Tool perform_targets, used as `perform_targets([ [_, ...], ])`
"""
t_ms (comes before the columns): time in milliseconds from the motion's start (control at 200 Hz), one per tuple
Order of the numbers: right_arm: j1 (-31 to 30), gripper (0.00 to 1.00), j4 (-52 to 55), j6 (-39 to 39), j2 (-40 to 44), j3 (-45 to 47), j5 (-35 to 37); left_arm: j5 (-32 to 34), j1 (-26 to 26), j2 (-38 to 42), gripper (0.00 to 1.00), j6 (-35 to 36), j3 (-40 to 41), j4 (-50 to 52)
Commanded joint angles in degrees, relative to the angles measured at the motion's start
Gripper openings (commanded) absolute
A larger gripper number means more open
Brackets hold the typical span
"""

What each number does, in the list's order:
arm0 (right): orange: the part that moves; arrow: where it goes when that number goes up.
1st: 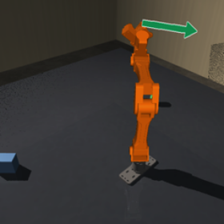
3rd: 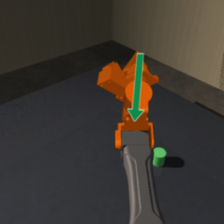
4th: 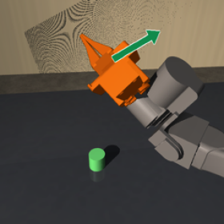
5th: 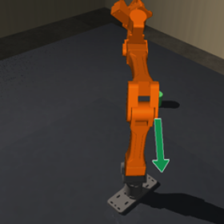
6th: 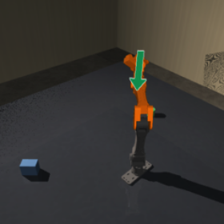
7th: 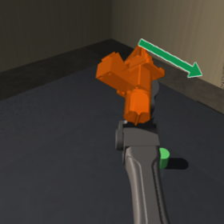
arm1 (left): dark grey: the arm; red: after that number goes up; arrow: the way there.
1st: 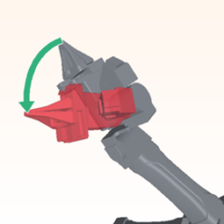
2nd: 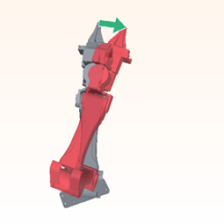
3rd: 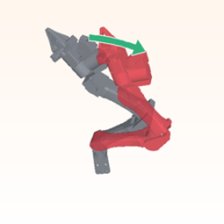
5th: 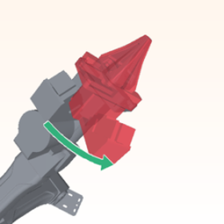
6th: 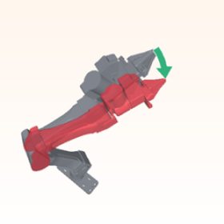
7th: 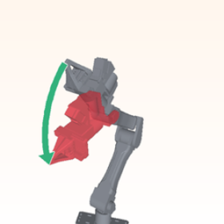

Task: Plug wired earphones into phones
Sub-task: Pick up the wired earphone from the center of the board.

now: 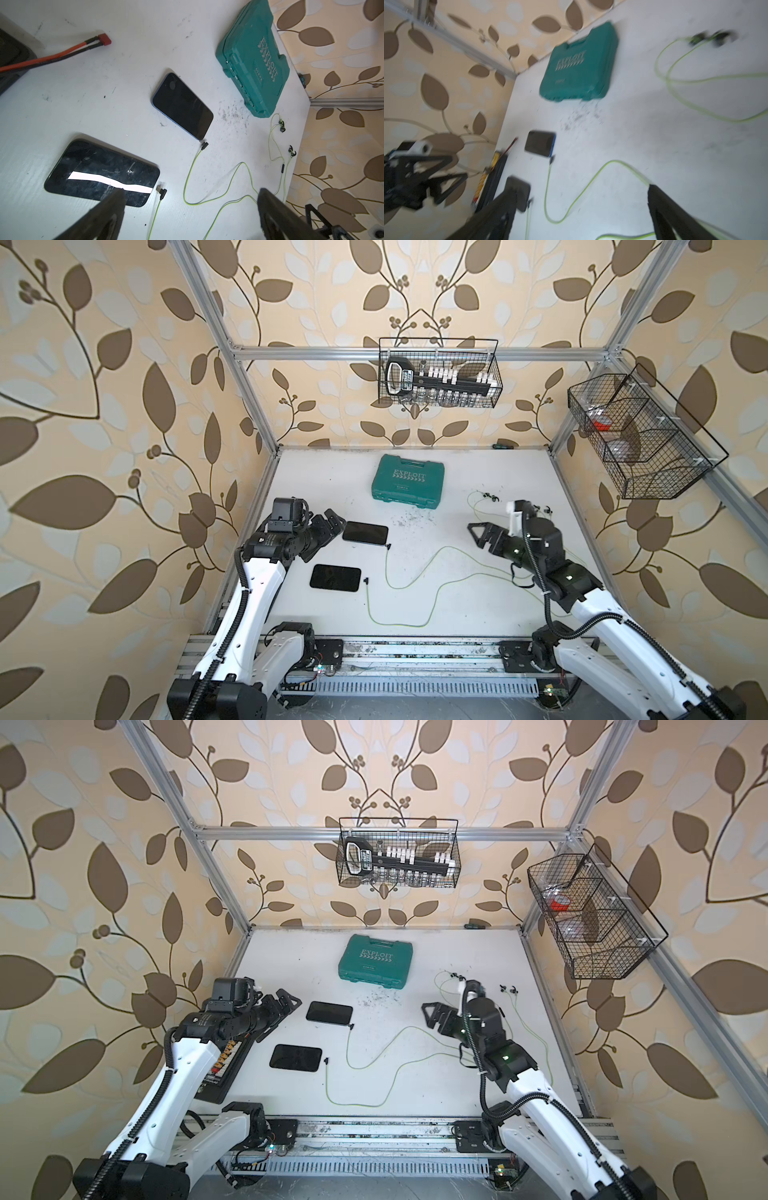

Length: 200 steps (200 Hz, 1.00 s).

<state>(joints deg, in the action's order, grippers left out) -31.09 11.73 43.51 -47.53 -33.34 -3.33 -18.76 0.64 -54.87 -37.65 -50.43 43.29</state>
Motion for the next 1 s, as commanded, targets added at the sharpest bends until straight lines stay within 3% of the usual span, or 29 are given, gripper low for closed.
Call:
perform_targets([
  [0,-14.58,0.81,-5.25,7.48,-6.92,-3.06,14.12,0.65,-0.47,0.2,0.99,0.99,-0.65,2.61],
  [110,-21.94,0.67,-10.34,11.26,-18.5,-6.33,16.67,4.04,-0.4,0.63,0.99,-0.56,-0.67,4.26],
  [185,-24.63,0.62,-13.92,12.91,-25.72,-8.59,15.82,3.12,-0.46,0.97,0.99,-0.7,-0.2,4.22],
  [330,-27.01,0.58,-16.96,13.75,-37.68,-13.94,14.88,3.01,-0.42,1.17,0.99,-3.48,1.84,4.0],
  [415,-27.17,0.43,-18.47,15.04,-42.38,-15.54,14.67,2.34,-0.47,0.95,0.99,-4.05,2.42,3.82],
  [725,-25.36,0.44,-28.41,17.23,-52.34,-17.1,10.25,2.6,-0.47,0.65,0.99,-4.23,2.58,4.62],
  [995,-22.67,0.32,-31.68,18.97,-59.32,-19.24,8.53,2.02,-0.46,-0.09,0.99,-4.27,2.43,4.36],
])
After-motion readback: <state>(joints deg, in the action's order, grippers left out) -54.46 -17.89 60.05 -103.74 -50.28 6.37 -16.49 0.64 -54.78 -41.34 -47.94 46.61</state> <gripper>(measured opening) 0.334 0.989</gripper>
